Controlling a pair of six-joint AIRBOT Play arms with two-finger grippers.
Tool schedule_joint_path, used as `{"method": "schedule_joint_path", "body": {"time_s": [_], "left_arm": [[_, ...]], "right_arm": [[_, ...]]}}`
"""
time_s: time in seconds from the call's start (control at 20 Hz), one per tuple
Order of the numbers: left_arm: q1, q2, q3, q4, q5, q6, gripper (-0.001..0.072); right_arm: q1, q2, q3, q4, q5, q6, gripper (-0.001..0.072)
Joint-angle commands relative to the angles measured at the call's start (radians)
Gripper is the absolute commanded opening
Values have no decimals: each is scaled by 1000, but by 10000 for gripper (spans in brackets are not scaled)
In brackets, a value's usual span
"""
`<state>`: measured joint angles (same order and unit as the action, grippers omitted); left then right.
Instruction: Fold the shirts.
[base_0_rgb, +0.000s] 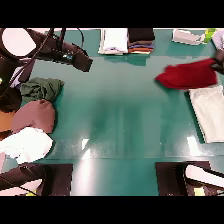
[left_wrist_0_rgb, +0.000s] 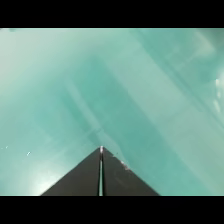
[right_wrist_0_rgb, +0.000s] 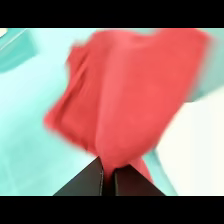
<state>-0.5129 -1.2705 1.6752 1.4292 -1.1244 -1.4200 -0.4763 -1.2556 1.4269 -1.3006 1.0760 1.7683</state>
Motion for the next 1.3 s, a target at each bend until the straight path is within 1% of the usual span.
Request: {"method": "schedule_joint_path", "body": {"time_s": [0.0, 0.2, 0.4, 0.55, 0.65, 0.8, 0.9, 1.0, 1.1, 1.25], "left_arm": [[-18, 0, 0, -17, 10, -4, 22], [-18, 0, 0, -21, 7, -4, 22], [-18, 0, 0, -23, 6, -4, 23], [-18, 0, 0, -23, 1, -3, 23], [-18, 0, 0, -23, -9, -3, 22], [-18, 0, 0, -23, -18, -2, 23], [-18, 0, 0, -23, -28, -1, 23], [-18, 0, 0, -23, -39, 0, 23], [-18, 0, 0, -23, -47, 1, 22], [-18, 0, 0, -23, -51, 9, 22]], "right_arm": [[-152, 14, 1, 0, 42, -29, 18], [-171, 21, 18, 2, 20, -21, 18], [-171, 21, 167, 54, 42, -22, 18], [-181, 21, 304, 31, 109, -22, 18], [-198, 21, 366, 16, 181, -23, 18], [-241, 23, 386, 14, 302, -42, 18], [-267, 38, 339, 4, 368, -69, 18], [-290, 84, 235, -67, 387, -69, 18], [-317, 157, 81, -141, 378, -69, 18], [-364, 268, -171, -214, 324, -69, 19]]}}
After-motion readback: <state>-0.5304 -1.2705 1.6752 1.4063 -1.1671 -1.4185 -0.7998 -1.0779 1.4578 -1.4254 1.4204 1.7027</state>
